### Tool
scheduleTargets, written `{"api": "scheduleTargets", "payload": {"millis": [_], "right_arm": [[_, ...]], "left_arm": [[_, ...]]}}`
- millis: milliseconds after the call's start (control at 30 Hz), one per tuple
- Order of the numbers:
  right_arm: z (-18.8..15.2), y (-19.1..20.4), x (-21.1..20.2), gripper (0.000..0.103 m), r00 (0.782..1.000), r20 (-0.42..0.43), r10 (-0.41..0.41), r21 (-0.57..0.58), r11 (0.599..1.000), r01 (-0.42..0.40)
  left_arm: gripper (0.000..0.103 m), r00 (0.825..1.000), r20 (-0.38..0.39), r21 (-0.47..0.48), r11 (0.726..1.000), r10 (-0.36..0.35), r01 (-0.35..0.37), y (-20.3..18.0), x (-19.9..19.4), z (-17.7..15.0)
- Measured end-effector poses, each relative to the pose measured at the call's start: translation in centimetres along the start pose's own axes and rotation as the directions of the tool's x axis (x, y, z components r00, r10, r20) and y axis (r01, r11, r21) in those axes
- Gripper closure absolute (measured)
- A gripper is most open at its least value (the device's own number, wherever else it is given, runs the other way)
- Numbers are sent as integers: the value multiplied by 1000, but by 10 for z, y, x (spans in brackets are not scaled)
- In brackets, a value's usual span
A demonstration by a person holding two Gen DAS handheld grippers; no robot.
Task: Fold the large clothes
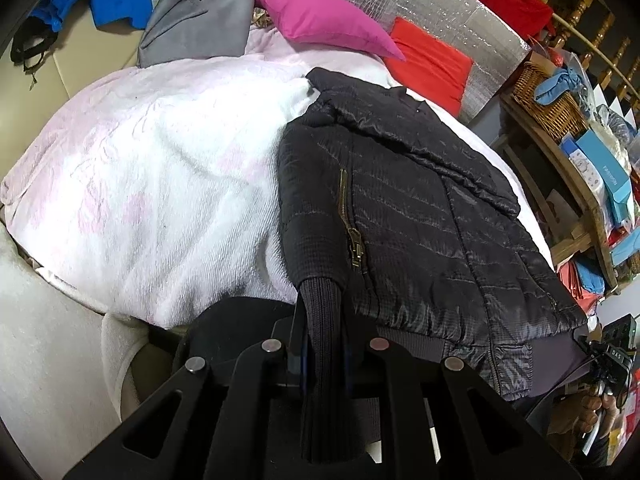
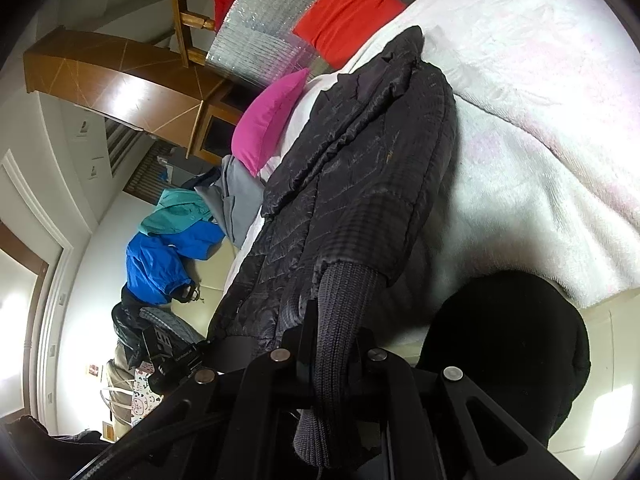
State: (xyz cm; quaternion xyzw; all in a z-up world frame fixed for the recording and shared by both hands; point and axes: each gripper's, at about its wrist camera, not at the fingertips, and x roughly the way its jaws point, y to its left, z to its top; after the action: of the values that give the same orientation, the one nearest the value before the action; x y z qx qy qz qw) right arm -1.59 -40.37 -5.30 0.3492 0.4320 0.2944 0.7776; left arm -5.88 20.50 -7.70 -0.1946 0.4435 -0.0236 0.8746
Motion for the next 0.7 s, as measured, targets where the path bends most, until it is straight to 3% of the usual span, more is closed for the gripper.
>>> {"api": "scheduleTargets", "payload": {"millis": [467, 700], "right_arm": [[-3, -1, -7, 94, 1000, 1, 18, -8, 1000, -18], [-2, -10, -1, 94, 1000, -14, 12, 13, 1000, -12]], "left_arm": [[90, 1000, 24, 16, 1000, 1, -1, -5, -15, 3], [90, 1000, 3, -2, 1000, 7, -7, -2, -4, 3]]}}
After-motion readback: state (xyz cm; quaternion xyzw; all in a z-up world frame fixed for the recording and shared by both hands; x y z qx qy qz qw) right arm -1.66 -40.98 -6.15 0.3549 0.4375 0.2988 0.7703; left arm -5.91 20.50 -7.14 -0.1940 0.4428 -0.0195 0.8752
